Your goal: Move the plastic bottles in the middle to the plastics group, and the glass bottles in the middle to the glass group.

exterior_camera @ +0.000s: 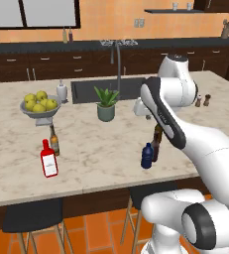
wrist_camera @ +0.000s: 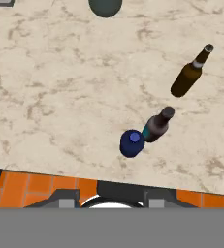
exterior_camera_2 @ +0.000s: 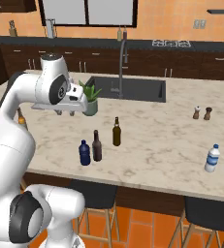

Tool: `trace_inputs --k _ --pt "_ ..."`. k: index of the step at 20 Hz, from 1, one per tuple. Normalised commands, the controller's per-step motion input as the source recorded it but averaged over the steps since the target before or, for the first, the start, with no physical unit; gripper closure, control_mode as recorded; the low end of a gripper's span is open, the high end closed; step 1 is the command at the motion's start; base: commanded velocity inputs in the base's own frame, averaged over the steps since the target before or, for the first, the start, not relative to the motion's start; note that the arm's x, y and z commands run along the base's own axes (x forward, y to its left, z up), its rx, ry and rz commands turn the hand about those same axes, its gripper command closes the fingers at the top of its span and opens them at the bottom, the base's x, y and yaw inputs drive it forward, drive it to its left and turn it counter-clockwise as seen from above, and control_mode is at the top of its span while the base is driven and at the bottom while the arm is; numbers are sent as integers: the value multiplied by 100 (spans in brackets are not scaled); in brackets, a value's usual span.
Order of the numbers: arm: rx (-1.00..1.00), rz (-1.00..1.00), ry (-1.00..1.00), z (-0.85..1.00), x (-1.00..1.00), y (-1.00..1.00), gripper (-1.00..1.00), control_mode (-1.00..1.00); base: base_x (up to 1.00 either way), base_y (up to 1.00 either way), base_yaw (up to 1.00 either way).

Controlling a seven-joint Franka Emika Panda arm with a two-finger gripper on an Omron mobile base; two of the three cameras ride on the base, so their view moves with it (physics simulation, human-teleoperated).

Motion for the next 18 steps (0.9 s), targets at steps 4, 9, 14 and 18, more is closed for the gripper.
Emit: trace_inputs --k 4,9,14,18 --pt "6 0 0 -14 -16 -13 -100 -100 0 0 0" --pt "0 -1 0 -44 -29 -18 -100 -100 0 0 0" --pt "-11 -19 0 -58 0 -3 -100 -100 0 0 0" --pt "0 -20 0 -60 11 0 -100 -100 0 0 0"
